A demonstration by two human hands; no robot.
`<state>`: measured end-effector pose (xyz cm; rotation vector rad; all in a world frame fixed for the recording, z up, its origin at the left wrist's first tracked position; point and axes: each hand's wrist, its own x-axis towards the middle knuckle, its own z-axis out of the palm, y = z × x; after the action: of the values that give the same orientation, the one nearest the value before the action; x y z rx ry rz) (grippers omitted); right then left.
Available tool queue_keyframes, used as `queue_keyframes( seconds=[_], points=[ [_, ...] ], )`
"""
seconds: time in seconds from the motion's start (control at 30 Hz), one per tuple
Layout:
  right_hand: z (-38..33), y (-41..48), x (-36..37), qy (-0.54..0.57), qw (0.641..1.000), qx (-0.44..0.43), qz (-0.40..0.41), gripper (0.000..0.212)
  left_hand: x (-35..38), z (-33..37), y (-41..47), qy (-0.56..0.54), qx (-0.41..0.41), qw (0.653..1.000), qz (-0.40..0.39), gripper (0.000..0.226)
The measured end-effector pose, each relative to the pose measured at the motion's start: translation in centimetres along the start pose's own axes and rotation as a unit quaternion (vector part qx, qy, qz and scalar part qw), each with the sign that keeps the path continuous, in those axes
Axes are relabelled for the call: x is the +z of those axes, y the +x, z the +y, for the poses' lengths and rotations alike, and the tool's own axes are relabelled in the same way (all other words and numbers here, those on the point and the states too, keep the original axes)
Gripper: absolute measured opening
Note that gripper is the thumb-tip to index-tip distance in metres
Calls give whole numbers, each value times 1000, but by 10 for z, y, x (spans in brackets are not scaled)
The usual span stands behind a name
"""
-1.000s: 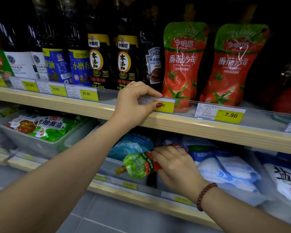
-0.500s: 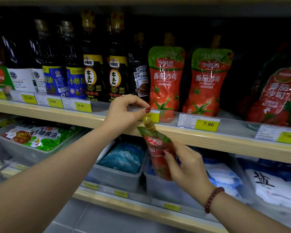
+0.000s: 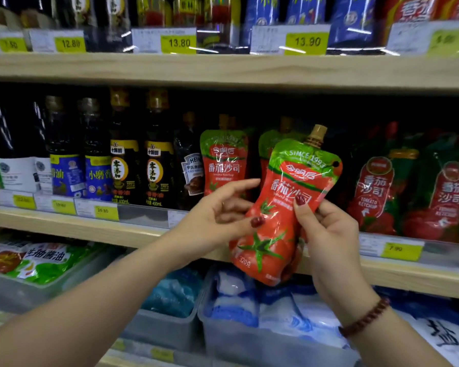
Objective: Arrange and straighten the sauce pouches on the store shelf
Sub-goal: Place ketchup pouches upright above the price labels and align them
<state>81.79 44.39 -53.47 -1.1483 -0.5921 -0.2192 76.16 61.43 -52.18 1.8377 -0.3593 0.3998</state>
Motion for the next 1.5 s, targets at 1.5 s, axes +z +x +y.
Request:
queue_keyframes(
  seconds=[1.5],
  points=[
    [35,14,-77,-618,763,-188,-23,21,24,-16,79,52,79,995,37,97]
  ],
)
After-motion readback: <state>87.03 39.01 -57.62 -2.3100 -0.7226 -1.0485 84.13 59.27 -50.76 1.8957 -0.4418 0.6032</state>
